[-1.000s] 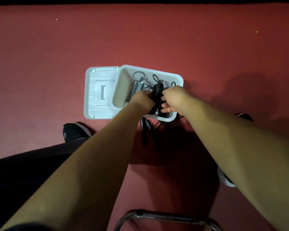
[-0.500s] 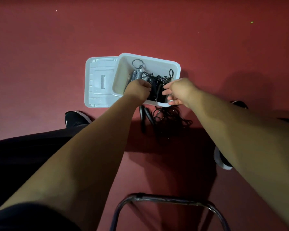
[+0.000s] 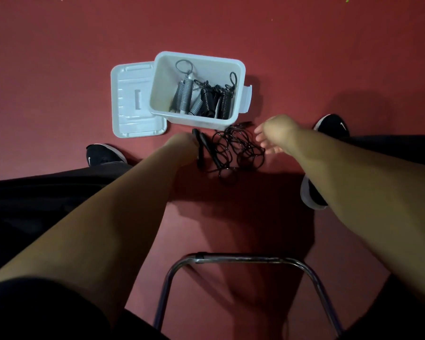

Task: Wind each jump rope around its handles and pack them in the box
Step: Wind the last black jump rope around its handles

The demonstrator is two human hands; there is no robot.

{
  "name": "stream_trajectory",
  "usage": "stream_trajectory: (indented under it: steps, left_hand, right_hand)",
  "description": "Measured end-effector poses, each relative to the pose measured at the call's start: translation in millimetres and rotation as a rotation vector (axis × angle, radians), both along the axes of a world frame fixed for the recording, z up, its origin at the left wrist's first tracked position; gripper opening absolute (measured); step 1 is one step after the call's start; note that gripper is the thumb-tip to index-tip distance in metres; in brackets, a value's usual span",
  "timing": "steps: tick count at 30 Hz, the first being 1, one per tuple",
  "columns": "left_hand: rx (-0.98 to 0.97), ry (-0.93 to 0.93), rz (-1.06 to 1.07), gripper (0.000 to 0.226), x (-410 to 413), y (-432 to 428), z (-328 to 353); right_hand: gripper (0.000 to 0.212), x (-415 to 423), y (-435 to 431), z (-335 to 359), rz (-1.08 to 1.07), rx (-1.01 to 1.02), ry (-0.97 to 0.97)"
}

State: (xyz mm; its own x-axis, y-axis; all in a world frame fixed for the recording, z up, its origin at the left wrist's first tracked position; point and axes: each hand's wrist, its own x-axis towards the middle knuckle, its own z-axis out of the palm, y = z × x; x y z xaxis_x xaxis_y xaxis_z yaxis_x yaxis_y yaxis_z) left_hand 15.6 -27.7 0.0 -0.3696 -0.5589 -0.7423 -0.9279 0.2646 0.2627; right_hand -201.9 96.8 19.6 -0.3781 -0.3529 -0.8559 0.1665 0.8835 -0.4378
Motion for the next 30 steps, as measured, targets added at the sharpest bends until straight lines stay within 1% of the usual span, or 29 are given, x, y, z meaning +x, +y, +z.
stream_trajectory:
  steps: [2, 4, 6, 9, 12, 14, 15, 18, 19, 20, 21, 23, 26, 27, 30]
  left_hand:
    - [-0.136, -0.091, -0.316, 0.044, 2.1, 5.8, -8.1]
    - [-0.173, -0.143, -0.464, 0.049, 4.1, 4.7, -26.5]
    - [-0.156, -0.17, -0.501, 0.057, 6.5, 2.1, -45.5]
    - [-0.124, -0.197, -0.579, 0.069, 7.7, -0.2, -61.7]
    - [-0.16, -0.174, -0.595, 0.069, 8.7, -9.3, -78.1]
    - [-0.162, -0.196, -0.591, 0.067, 9.0, -15.7, -85.8]
    - [-0.147, -0.217, -0.592, 0.074, 8.5, -17.8, -85.9]
    - [-0.104, -0.269, -0.617, 0.11, 4.5, -15.4, -83.1]
    - [-0.118, -0.265, -0.632, 0.116, 2.2, -13.7, -80.3]
    - [-0.144, -0.247, -0.652, 0.114, -0.3, -11.9, -76.8]
    - [-0.162, -0.242, -0.688, 0.105, -2.9, -11.3, -74.3]
    - [-0.189, -0.238, -0.787, 0.078, -3.8, -10.1, -71.3]
    - [-0.226, -0.244, -0.887, 0.068, -4.0, -1.1, -60.6]
    - [-0.246, -0.244, -0.95, 0.062, -2.5, 3.2, -59.4]
    - [-0.301, -0.173, -1.117, 0.047, 3.6, 19.0, -59.7]
  right_hand:
    - [0.031, 5.4, 8.9, -11.7, 0.092, 0.06, -0.007]
    - [0.025, 12.5, 12.9, -24.0, 0.183, 0.115, -0.006]
    - [0.021, 19.1, 12.5, -34.5, 0.264, 0.142, -0.039]
    - [0.015, 25.7, 9.0, -47.8, 0.327, 0.134, -0.058]
    - [0.018, 25.1, 4.9, -58.8, 0.357, 0.128, -0.027]
    - [0.02, 22.6, 1.9, -64.8, 0.366, 0.138, -0.012]
    - [0.021, 21.0, 0.2, -66.8, 0.367, 0.142, -0.009]
    - [0.022, 17.2, -3.8, -72.5, 0.367, 0.137, -0.01]
    - [0.022, 16.8, -4.3, -73.2, 0.366, 0.137, -0.01]
    - [0.021, 16.8, -4.5, -74.3, 0.367, 0.137, -0.011]
    - [0.021, 17.2, -4.3, -74.8, 0.371, 0.138, -0.012]
    - [0.019, 18.8, -2.8, -76.5, 0.384, 0.145, -0.018]
    - [0.02, 20.6, 0.5, -76.8, 0.401, 0.16, -0.02]
    - [0.022, 20.2, 1.4, -76.3, 0.407, 0.168, -0.015]
    - [0.028, 18.1, 5.2, -74.5, 0.421, 0.206, -0.012]
